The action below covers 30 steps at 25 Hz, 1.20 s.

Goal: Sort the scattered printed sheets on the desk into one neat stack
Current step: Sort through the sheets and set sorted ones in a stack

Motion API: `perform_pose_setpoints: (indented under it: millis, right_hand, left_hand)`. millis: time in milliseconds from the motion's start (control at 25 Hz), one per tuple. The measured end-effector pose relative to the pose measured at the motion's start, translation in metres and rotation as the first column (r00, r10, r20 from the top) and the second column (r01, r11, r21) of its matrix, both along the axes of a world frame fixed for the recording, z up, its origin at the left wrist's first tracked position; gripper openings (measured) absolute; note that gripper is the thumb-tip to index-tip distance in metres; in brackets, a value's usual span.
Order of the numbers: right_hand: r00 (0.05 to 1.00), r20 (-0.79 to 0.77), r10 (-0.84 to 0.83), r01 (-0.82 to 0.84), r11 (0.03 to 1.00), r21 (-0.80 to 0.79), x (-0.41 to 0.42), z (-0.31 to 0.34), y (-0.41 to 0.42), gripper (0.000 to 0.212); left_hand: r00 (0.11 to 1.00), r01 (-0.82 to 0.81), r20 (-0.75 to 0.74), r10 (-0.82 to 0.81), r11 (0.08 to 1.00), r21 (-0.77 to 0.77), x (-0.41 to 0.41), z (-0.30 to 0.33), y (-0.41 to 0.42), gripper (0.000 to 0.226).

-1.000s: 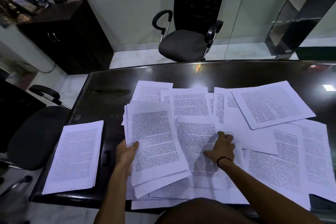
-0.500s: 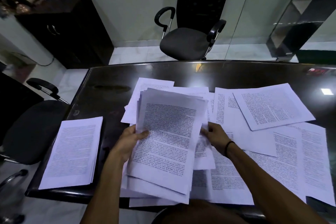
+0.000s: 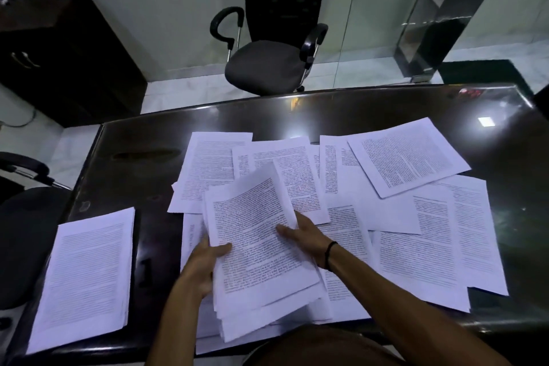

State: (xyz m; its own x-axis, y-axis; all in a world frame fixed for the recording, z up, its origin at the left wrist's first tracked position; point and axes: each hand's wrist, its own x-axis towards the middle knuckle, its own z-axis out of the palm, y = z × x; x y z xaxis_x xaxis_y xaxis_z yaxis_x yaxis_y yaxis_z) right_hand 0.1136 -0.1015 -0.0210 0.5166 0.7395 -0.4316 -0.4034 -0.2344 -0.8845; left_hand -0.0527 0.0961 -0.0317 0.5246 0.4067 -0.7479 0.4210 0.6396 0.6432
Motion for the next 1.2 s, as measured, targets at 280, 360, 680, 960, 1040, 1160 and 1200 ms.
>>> perform_pose_setpoints:
  millis: [280, 360, 680, 960, 1040, 1160, 1200]
  right_hand:
    - [0.973, 0.228, -0.026, 0.114, 0.917, -0.382, 0.011, -0.024, -0.017, 0.013]
    - [0.895, 0.443, -0.056, 0.271, 0.856, -0.441, 0.025, -0.027, -0.014, 0.019]
    - [0.877, 0.456, 0.150, 0.286, 0.601, -0.746, 0.085, -0.041, 0.015, 0.097]
    - [0.734, 0.658, 0.168, 0.415, 0.656, -0.630, 0.118, -0.013, 0.011, 0.012]
    - [0.602, 0.777, 0.184, 0.458, 0.717, -0.525, 0.138, 0.011, 0.014, 0.012]
    - [0.346, 0.909, 0.234, 0.310, 0.886, -0.346, 0.158, 0.061, 0.031, 0.010]
    - [0.271, 0.927, 0.259, 0.213, 0.923, -0.320, 0.157, 0.080, 0.041, 0.009]
  left_hand:
    - [0.993, -0.071, -0.086, 0.082, 0.989, 0.128, -0.011, -0.019, 0.010, 0.035]
    - [0.990, -0.101, -0.080, 0.115, 0.982, 0.160, -0.012, -0.017, 0.021, 0.035]
    - [0.968, -0.199, -0.101, 0.230, 0.948, 0.250, -0.016, -0.002, 0.055, 0.026]
    - [0.975, -0.001, -0.176, 0.137, 0.793, 0.610, 0.012, 0.045, 0.058, 0.015]
    - [0.969, 0.211, -0.244, -0.031, 0.614, 0.761, 0.028, 0.066, 0.060, 0.017]
    - [0.930, 0.337, -0.270, -0.248, 0.284, 0.898, 0.061, 0.096, 0.056, 0.024]
    - [0.910, 0.339, -0.282, -0.304, 0.153, 0.928, 0.075, 0.106, 0.051, 0.030]
